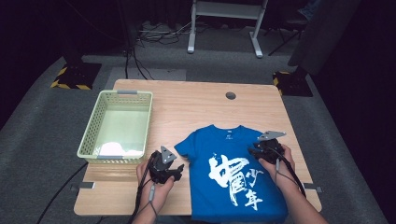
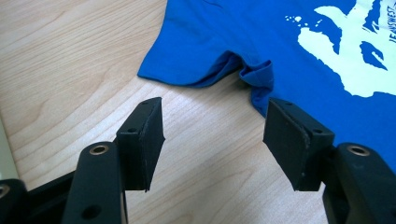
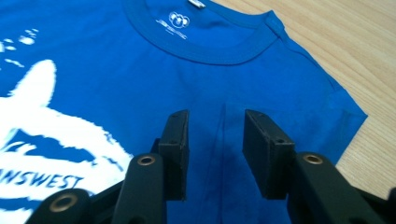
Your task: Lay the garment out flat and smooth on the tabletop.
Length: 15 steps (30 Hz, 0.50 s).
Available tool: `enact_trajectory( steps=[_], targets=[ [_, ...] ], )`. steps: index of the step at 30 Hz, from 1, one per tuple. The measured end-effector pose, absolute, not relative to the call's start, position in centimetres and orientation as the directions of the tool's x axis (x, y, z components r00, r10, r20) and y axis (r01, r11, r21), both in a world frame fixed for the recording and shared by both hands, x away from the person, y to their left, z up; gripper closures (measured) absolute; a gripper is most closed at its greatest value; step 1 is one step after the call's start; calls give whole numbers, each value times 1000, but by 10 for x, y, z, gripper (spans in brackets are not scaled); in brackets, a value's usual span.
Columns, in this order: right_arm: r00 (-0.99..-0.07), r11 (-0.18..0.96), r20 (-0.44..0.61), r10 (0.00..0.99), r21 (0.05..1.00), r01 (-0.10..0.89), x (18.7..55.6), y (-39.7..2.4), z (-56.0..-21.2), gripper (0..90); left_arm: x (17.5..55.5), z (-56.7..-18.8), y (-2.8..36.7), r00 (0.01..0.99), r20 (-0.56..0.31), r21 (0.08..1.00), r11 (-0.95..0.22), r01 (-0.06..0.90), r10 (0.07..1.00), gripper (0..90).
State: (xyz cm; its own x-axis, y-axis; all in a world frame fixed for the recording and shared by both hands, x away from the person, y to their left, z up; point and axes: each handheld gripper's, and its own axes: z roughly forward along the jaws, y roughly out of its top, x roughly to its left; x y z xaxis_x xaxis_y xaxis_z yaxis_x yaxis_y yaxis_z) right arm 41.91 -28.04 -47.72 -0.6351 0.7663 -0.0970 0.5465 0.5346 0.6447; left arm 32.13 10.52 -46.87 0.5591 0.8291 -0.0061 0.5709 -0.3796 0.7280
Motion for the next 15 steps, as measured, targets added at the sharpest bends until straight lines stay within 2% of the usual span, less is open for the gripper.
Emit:
enact_trajectory(
  steps=[5,10,15],
  targets=[
    [-629,552,-117,769,617,560,427,-280,-484,689,320,-470,105,557,-1,721,-385,576,830,368],
    [-636,570,-136,760,610,551,429,-281,-484,876,320,-472,104,562,-2,716,-391,578,827,365],
    [-639,562,-118,760,612,556,431,-284,-483,890,320,-471,105,562,-3,720,-388,576,827,366]
  ],
)
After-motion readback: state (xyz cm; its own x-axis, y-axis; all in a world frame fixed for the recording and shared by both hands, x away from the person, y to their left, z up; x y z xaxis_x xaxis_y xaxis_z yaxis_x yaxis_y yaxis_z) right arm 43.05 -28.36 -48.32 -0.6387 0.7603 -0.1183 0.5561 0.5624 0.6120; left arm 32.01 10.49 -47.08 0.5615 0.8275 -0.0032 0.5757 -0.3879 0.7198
